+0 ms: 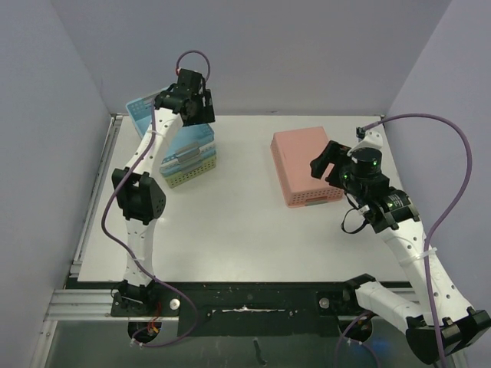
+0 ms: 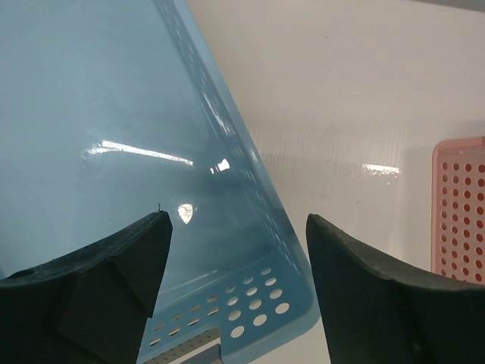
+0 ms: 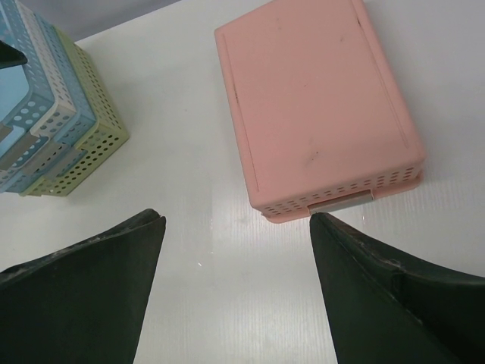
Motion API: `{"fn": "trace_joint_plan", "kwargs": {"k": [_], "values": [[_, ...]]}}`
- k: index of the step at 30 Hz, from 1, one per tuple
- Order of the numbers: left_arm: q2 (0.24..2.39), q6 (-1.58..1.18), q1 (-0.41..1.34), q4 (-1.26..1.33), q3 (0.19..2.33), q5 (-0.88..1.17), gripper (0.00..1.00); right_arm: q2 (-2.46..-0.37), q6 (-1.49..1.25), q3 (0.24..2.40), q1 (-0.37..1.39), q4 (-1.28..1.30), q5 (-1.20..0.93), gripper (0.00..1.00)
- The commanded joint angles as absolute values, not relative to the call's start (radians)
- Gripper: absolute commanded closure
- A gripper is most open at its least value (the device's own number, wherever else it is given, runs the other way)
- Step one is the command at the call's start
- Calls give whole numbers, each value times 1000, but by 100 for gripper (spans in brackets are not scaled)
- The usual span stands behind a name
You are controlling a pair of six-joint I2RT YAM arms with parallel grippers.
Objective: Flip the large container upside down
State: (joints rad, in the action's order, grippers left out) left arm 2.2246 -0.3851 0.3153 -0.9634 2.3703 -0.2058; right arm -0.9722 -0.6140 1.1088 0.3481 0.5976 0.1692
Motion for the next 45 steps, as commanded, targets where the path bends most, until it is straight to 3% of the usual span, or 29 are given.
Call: {"fn": "trace_joint_plan", "kwargs": {"k": [1, 12, 18, 24, 27, 31, 38, 45], "values": [[2244, -408, 299, -905, 2433, -188, 31, -964, -628, 1136, 354, 592, 195, 21], [2271, -376, 302, -909, 2403, -140, 54, -985, -638, 1143, 354, 624, 198, 21], [2249, -359, 303, -869, 2351, -130, 65, -1147, -534, 1206, 394, 703, 126, 20], [2239, -358, 305, -860, 2317, -121, 91, -1305, -534, 1255, 506, 723, 123, 19], [2220, -345, 304, -870, 2338, -132, 99, -1364, -540, 1274, 532, 696, 119, 18], [2191, -326, 304, -908, 2412, -173, 100, -1462, -536, 1314, 539, 638, 78, 18], [1985, -320, 314, -771, 2203, -207, 100, -1663, -507, 1420, 551, 621, 89, 18], [1841, -282, 316, -730, 2208, -262, 100, -1806, -437, 1496, 504, 610, 135, 17]]}}
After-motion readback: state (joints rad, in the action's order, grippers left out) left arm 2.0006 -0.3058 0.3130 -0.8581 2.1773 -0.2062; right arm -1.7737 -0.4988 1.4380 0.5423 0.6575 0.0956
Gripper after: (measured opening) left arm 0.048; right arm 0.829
